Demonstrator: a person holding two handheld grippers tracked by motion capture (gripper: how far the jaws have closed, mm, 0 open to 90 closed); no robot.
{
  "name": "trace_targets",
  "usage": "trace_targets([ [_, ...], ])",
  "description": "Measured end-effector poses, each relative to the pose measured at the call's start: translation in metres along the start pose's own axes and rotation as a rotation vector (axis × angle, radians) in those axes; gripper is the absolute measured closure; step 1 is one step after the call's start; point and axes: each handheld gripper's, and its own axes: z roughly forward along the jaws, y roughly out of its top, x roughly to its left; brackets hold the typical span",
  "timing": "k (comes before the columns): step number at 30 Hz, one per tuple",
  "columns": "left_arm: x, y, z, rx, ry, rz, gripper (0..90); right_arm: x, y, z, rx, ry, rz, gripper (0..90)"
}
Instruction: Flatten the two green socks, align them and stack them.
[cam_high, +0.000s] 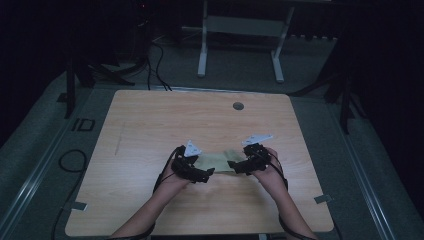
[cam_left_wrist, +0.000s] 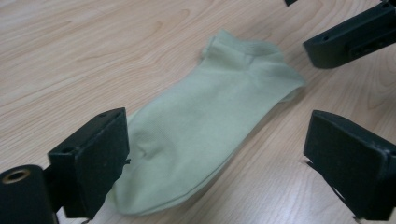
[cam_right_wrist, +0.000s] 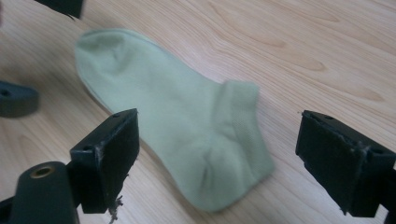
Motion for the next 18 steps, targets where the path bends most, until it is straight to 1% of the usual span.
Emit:
trace_targets([
  [1,0.001,-0.002,0.0,-0.004,0.002,-0.003,6.7,-0.001,-0.001,0.0,0.0,-0.008,-0.007,13.4],
  [5,0.004,-0.006,-0.002,0.005,0.006,0.0,6.7,-0.006,-0.006,-0.002,-0.005,-0.011,0.008,13.5],
  [9,0.006,-0.01,-0.007,-0.01,0.011,0.001,6.7,-0.009,-0.009,-0.007,-0.014,-0.02,0.006,13.7],
  [11,0.008,-0.013,-0.009,0.001,0.012,0.007,6.7,-0.01,-0.012,-0.01,-0.016,-0.027,0.006,13.7],
  [12,0.009,-0.015,-0.01,0.002,0.003,0.009,6.7,-0.011,-0.013,-0.012,-0.017,-0.023,0.007,13.7],
  [13,0.01,-0.017,-0.011,0.009,-0.001,0.02,6.7,-0.012,-0.015,-0.013,-0.018,-0.023,0.008,13.7],
  [14,0.01,-0.017,-0.011,0.009,-0.001,0.02,6.2,-0.012,-0.015,-0.013,-0.018,-0.023,0.008,13.7],
  [15,0.012,-0.021,-0.014,0.016,-0.002,0.017,6.2,-0.013,-0.016,-0.014,-0.019,-0.025,0.005,13.7],
  [18,0.015,-0.027,-0.021,0.009,0.004,-0.002,5.7,-0.018,-0.024,-0.022,-0.026,-0.035,0.014,13.8],
])
